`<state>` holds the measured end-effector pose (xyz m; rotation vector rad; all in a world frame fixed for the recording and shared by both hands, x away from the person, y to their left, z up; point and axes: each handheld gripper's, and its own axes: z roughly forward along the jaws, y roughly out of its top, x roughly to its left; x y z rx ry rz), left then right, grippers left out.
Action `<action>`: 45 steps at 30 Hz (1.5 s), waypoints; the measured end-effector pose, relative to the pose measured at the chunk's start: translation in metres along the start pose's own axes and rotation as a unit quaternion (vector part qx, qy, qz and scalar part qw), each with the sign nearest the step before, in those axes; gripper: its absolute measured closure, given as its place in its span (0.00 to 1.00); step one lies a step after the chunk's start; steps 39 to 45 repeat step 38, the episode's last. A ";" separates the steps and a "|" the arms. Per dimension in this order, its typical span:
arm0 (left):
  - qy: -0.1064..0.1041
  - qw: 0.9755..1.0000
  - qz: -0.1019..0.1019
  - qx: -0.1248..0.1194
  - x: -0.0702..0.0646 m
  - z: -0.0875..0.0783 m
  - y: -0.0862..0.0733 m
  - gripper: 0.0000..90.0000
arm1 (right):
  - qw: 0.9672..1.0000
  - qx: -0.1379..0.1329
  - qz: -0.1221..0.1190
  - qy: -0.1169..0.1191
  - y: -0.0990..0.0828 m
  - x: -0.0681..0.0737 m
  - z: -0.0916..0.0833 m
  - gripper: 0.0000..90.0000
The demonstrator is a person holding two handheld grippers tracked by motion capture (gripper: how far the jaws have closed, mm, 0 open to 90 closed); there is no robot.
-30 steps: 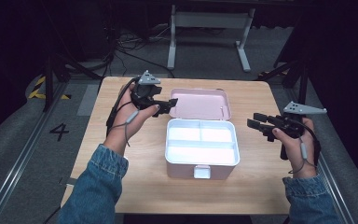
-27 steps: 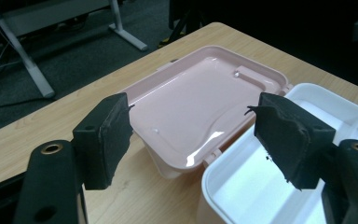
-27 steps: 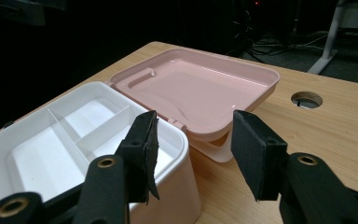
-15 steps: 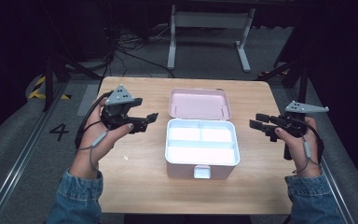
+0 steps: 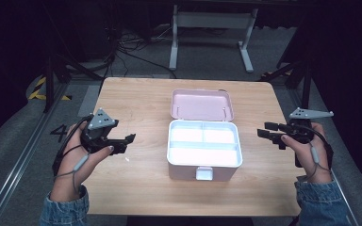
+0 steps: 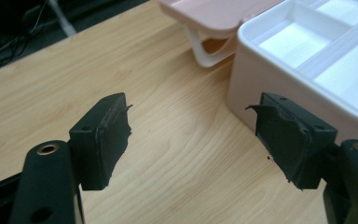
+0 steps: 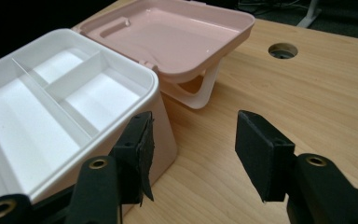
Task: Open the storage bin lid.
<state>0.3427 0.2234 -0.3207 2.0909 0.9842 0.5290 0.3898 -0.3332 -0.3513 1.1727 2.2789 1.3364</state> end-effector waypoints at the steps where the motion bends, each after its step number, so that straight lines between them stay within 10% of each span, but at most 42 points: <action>1: -0.003 1.000 -0.007 0.010 0.003 0.001 -0.004 0.29 | 1.000 0.007 -0.001 -0.002 -0.001 0.000 0.000 0.53; 15: 0.007 0.991 -0.050 0.125 0.024 0.025 -0.036 0.29 | 0.998 0.061 -0.010 -0.021 -0.009 -0.006 0.006 0.51; 25: 0.003 0.986 -0.054 0.160 0.030 0.036 -0.046 0.28 | 0.996 0.082 -0.007 -0.024 -0.013 -0.010 0.012 0.50; 32: 0.000 0.971 -0.076 0.226 0.027 0.042 -0.049 0.30 | 0.995 0.096 0.000 -0.027 -0.017 -0.014 0.014 0.50; 45: -0.009 0.975 -0.074 0.211 0.025 0.040 -0.046 0.29 | 0.995 0.096 0.003 -0.032 -0.017 -0.015 0.015 0.50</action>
